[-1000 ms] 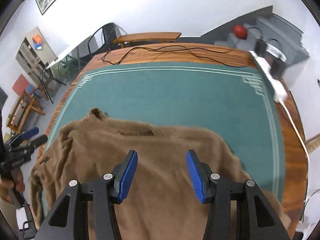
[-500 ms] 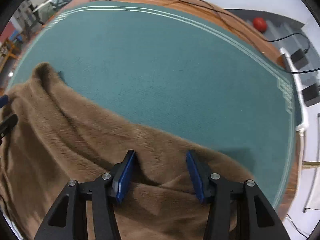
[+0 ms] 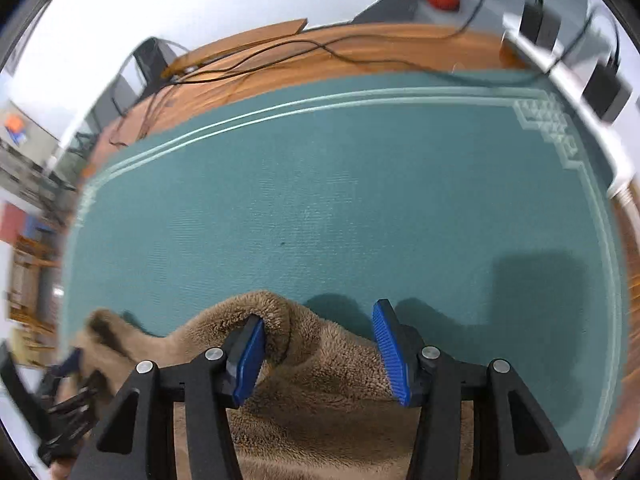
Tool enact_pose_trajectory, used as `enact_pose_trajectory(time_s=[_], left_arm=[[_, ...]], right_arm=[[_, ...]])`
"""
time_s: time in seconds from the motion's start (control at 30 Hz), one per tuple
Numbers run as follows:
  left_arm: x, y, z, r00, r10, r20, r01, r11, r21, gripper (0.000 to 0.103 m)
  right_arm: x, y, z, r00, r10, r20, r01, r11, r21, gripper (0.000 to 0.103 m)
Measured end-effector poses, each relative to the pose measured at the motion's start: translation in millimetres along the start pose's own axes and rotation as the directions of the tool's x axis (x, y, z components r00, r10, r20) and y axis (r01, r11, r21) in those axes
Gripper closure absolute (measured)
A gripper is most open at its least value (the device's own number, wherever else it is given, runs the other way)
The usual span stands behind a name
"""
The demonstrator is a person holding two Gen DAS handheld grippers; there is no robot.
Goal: Fold clothes
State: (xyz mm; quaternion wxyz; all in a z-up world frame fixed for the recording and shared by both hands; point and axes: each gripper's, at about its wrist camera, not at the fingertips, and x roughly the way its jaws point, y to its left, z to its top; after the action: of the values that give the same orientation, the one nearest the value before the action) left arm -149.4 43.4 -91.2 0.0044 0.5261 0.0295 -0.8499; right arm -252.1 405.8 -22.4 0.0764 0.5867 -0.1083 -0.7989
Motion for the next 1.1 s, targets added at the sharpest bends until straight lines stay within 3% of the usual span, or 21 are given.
enact_pose_trajectory(time_s=[0.13,0.27,0.4,0.47,0.57,0.73,0.87,0.97,1.1], left_arm=[[-0.7,-2.3,1.4,1.000,0.001,0.000,-0.001,1.000,-0.005,0.022],[-3.7,-6.3,-0.6,1.000,0.007,0.002,-0.007,1.000,0.007,0.022],[-4.0,-5.4,-2.1,1.000,0.012,0.001,-0.012,1.000,0.013,0.022],[-2.4,-3.5,-1.9,1.000,0.011,0.003,-0.011,1.000,0.014,0.022],[-3.0,-3.8,-2.1,1.000,0.007,0.006,-0.007,1.000,0.013,0.022],[-1.9,-4.5,-3.5,1.000,0.009,0.008,-0.009,1.000,0.024,0.022],[-1.5,-4.5,-5.4,1.000,0.006,0.010,-0.007,0.999,0.034,0.022],[-1.2,-5.0,-7.3,1.000,0.003,0.012,-0.004,0.999,0.044,0.022],[-1.3,-5.9,-8.6,1.000,0.004,0.015,-0.004,0.999,0.053,0.022]], right_arm=[[-14.1,-17.3,-3.4,0.992,0.129,0.010,-0.129,0.988,0.085,0.050],[-24.9,-10.9,-4.6,0.994,0.107,0.029,-0.109,0.991,0.076,0.050],[-22.1,-4.9,-1.8,0.993,0.117,-0.015,-0.115,0.989,0.089,0.048],[-19.7,2.6,-2.2,0.997,0.071,-0.035,-0.070,0.997,0.025,0.048],[-25.3,23.6,-11.0,0.998,-0.057,0.011,0.057,0.991,-0.118,0.048],[-30.7,45.7,-27.1,0.989,-0.110,0.100,0.131,0.963,-0.236,0.049],[-12.8,49.0,-38.9,0.989,-0.141,0.052,0.150,0.948,-0.281,0.048],[-0.5,51.8,-55.4,0.977,-0.211,0.036,0.211,0.917,-0.339,0.049],[7.3,52.3,-73.9,0.968,-0.251,-0.001,0.229,0.889,-0.397,0.049]])
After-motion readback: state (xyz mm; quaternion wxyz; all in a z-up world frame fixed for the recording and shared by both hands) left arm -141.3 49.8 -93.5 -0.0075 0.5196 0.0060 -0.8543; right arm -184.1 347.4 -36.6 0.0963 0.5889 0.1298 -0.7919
